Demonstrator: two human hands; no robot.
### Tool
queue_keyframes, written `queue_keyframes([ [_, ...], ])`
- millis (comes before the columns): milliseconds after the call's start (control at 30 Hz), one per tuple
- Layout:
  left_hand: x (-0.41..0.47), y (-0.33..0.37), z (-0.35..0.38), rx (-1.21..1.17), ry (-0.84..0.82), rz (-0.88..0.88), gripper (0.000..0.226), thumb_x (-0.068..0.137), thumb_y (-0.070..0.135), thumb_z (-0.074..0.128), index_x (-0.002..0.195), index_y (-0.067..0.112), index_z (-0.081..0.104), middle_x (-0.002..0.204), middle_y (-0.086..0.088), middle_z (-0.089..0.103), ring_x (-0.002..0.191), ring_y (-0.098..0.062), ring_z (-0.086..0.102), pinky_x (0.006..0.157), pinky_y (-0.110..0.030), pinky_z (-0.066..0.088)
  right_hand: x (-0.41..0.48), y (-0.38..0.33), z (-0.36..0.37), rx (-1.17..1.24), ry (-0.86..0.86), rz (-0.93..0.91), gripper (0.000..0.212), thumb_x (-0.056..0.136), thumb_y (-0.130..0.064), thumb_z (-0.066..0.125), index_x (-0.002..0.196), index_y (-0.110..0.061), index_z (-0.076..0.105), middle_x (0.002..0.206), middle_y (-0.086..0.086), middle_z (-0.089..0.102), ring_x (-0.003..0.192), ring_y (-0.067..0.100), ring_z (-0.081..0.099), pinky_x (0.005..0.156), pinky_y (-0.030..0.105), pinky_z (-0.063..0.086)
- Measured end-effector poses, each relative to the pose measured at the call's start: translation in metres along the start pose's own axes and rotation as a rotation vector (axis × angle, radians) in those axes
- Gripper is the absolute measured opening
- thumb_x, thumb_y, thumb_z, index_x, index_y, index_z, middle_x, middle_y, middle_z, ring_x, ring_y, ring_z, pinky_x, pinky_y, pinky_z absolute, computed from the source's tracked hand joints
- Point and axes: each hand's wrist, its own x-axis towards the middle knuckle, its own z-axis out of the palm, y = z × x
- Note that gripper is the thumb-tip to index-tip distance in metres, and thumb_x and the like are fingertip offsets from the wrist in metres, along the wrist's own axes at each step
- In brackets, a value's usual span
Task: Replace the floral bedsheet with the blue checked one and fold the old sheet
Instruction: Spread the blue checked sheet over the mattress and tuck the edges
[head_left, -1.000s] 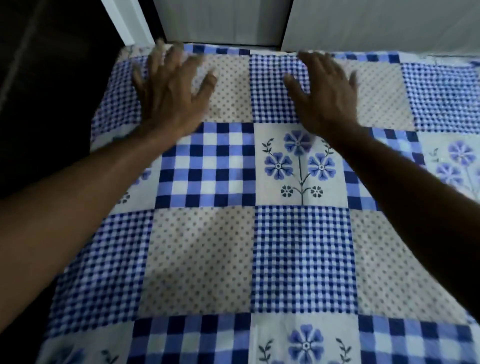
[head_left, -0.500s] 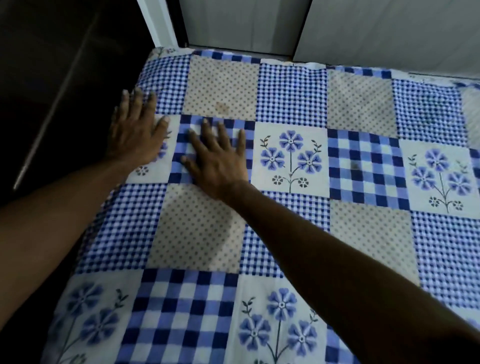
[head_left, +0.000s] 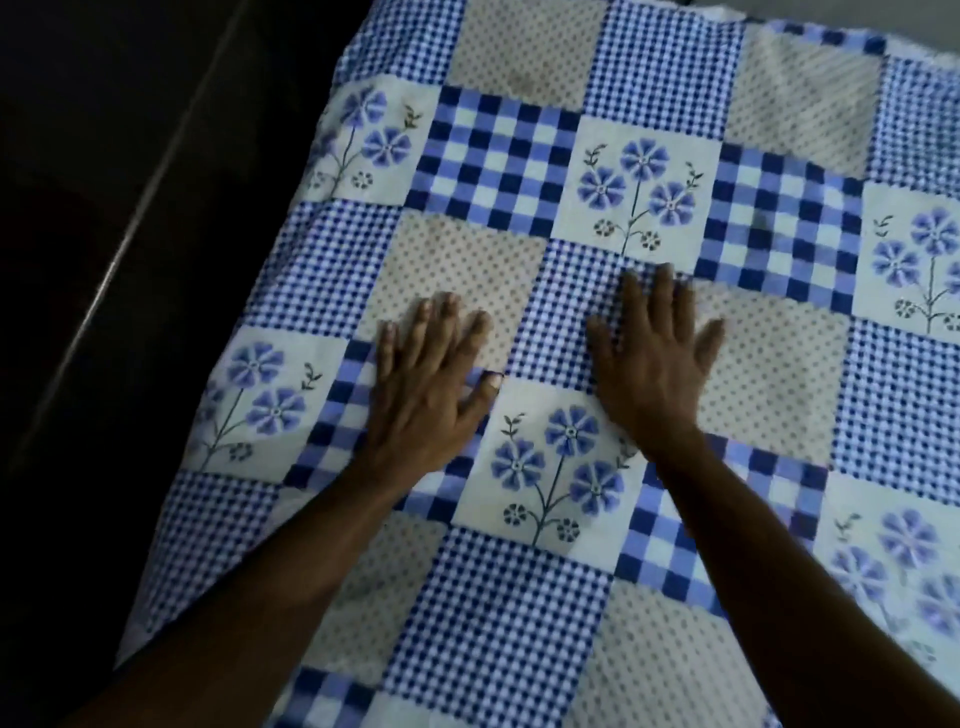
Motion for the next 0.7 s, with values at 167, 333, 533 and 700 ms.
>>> queue_keyframes([
  [167, -0.054, -0.058, -0.013, 0.146, -0.008, -0.209, 0.068, 0.100, 0.063, 0.025, 0.159, 0.030, 0.013, 0.167, -0.008, 0.010, 0.153, -0.032, 0.009, 0.121, -0.058, 0.010, -0.055, -0.071, 0.041, -0.014, -0.019, -0.257, 0.068, 0.103, -0.064, 0.017, 0.161, -0.031, 0.009, 0.169, 0.003, -0.004, 0.155, 0.026, -0.010, 0.119, 0.063, -0.009],
  [333, -0.143, -0.138, -0.019, 0.217, -0.032, -0.227, 0.057, 0.106, 0.039, 0.037, 0.151, 0.004, 0.036, 0.161, -0.022, 0.022, 0.150, -0.042, 0.015, 0.121, -0.058, 0.015, -0.131, -0.141, 0.077, -0.029, -0.115, -0.648, 0.064, 0.104, -0.057, 0.027, 0.160, -0.027, 0.020, 0.169, 0.006, 0.007, 0.155, 0.031, -0.002, 0.118, 0.067, -0.002],
  [533, -0.223, -0.159, -0.015, 0.227, -0.088, -0.126, 0.051, 0.103, 0.024, 0.040, 0.137, -0.013, 0.047, 0.158, -0.030, 0.022, 0.149, -0.047, 0.013, 0.118, -0.061, 0.018, -0.176, -0.151, 0.070, -0.042, -0.211, -0.780, 0.066, 0.102, -0.059, 0.023, 0.161, -0.030, 0.013, 0.169, 0.004, 0.000, 0.156, 0.029, -0.003, 0.119, 0.065, -0.003],
  [700, -0.234, -0.111, -0.027, 0.032, 0.072, -0.071, 0.054, 0.102, 0.034, 0.043, 0.151, 0.010, 0.039, 0.161, -0.018, 0.025, 0.150, -0.037, 0.019, 0.119, -0.056, 0.021, -0.163, -0.086, 0.056, -0.030, -0.144, -0.452, 0.065, 0.103, -0.061, 0.019, 0.161, -0.032, 0.013, 0.169, 0.001, 0.000, 0.156, 0.026, -0.006, 0.123, 0.058, -0.001],
])
